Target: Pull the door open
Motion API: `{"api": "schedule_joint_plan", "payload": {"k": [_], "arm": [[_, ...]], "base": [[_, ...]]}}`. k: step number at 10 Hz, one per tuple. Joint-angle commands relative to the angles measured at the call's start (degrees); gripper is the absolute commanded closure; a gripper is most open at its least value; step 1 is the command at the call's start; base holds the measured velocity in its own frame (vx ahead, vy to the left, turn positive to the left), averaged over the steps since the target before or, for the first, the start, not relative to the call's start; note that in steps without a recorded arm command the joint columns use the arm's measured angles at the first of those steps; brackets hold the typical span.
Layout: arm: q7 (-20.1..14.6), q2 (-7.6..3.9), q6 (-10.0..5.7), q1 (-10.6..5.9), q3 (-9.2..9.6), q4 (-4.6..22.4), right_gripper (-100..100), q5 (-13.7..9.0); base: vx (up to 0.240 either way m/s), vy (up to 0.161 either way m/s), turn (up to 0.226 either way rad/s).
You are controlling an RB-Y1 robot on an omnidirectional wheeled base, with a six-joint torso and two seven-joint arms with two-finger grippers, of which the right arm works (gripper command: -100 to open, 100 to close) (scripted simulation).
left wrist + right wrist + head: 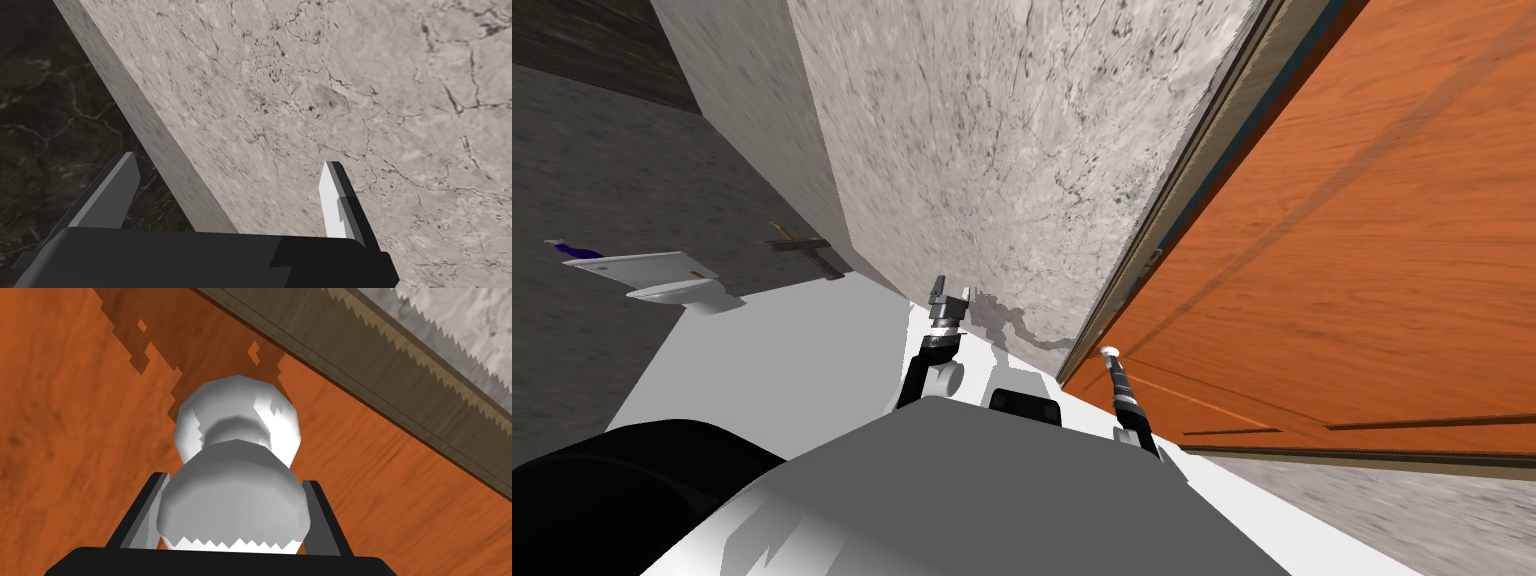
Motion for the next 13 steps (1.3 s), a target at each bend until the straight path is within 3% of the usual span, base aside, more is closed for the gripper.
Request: {"api": "schedule_joint_plan", "payload": {"k": [1,13], "arm": [[-1.7,0.15,-0.01,-0.12,0.13,0.0,100,-0.2],[-18.2,0.26,0.31,-1.69,0.72,1.3,100,-3.6]], "base": [[-0.035,-0.013,0.026],[-0.043,-0.013,0.05]]}}
